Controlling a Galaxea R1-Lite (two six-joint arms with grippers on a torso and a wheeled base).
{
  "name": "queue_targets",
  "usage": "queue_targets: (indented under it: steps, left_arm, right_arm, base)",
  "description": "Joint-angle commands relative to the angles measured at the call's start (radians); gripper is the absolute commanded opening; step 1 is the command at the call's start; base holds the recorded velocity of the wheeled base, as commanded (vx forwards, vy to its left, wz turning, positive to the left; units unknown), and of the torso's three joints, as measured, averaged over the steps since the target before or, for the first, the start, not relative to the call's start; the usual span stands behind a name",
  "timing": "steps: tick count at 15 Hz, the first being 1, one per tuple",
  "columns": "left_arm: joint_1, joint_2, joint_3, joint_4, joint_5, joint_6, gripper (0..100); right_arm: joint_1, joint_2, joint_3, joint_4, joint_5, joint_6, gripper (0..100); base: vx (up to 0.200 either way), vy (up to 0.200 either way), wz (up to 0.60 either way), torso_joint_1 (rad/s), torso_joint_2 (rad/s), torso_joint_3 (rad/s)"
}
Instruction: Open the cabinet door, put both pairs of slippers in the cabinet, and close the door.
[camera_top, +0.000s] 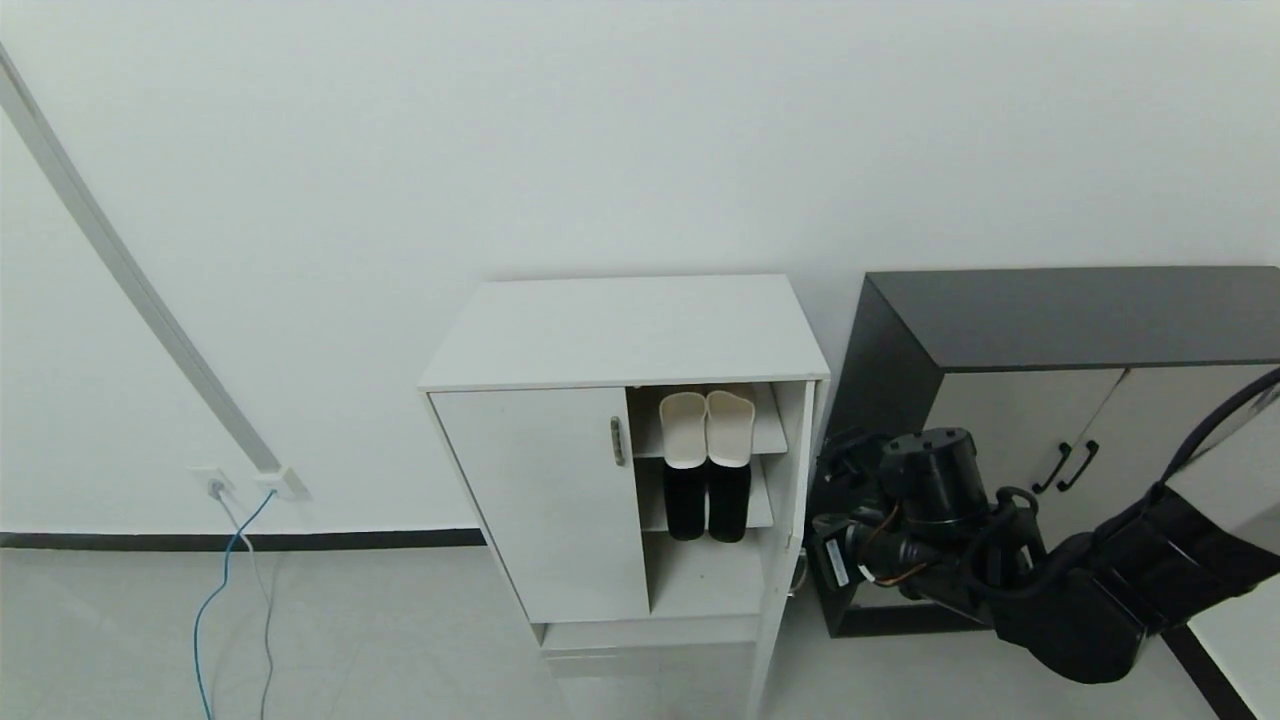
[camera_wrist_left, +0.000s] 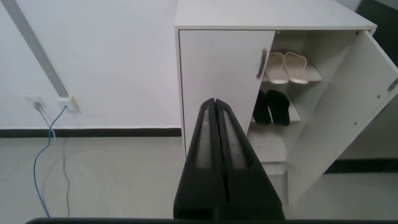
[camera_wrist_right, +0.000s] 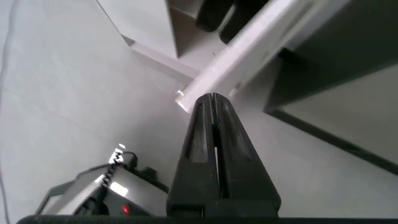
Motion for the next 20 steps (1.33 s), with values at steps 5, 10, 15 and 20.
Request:
queue_targets:
  steps: [5,10,15,20]
  left_arm:
    - [0.0,0.0,0.0,0.0,0.001,-0.001,0]
    - [0.0,0.0,0.0,0.0,0.001,-0.001,0]
    - [0.0,0.0,0.0,0.0,0.001,-0.001,0]
    - [0.0,0.0,0.0,0.0,0.001,-0.001,0]
  right_arm:
    - [-0.001,0.127,-0.078,-0.025,-0.007,0.0,0]
    - [0.031,0.173,-0.122,-0.152,-0.001,0.109,0]
    - [0.039,0.127,-0.065,-0.169,0.018,0.1,0]
    - [0.054,0.129,-0.027,-0.23,0.045,0.094,0]
  base:
    - [0.0,0.0,0.0,0.0,0.0,0.0]
    - [0.0,0.0,0.0,0.0,0.0,0.0]
    - [0.0,0.0,0.0,0.0,0.0,0.0]
    - [0.0,0.0,0.0,0.0,0.0,0.0]
